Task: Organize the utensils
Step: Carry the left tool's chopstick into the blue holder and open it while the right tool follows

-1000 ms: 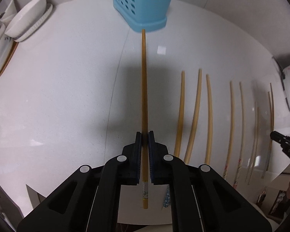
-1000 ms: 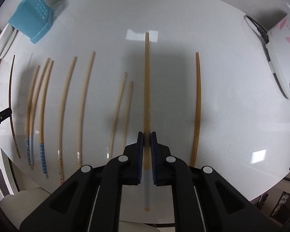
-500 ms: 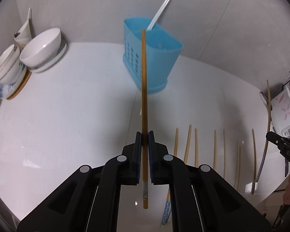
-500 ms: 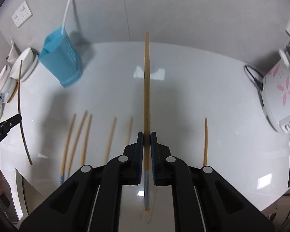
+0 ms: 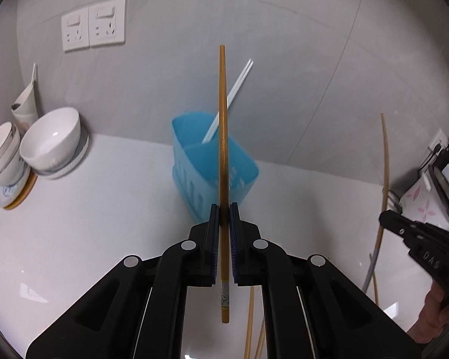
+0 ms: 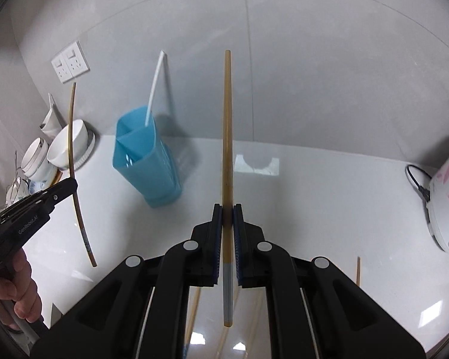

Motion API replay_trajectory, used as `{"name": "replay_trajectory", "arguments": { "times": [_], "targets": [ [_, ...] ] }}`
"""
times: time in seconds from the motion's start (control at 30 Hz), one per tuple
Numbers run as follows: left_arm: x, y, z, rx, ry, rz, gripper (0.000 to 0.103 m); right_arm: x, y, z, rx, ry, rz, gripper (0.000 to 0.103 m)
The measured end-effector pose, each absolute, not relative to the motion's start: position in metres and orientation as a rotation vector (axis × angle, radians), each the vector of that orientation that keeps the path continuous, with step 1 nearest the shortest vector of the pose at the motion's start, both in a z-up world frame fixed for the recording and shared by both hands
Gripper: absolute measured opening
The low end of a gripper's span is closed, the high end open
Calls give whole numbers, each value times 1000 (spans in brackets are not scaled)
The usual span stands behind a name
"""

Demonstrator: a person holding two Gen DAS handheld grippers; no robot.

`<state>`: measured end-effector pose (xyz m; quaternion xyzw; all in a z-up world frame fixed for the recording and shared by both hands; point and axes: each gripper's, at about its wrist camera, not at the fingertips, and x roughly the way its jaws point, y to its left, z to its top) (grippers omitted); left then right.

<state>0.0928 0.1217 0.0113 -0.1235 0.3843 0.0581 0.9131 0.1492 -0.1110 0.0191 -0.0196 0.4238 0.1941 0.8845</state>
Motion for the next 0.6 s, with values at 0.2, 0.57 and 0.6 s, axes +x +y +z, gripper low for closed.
{"name": "replay_trajectory", "arguments": {
  "times": [0.2, 0.57, 0.6],
  "targets": [
    [113, 127, 34, -242, 674, 87, 6, 163, -88, 34, -22, 808, 420, 7],
    [161, 137, 47, -212, 517, 39, 6, 203, -54, 52, 12, 707, 441, 7],
    [163, 137, 47, -206, 500, 36, 6, 207, -51, 52, 19, 702, 441, 7]
  ]
}}
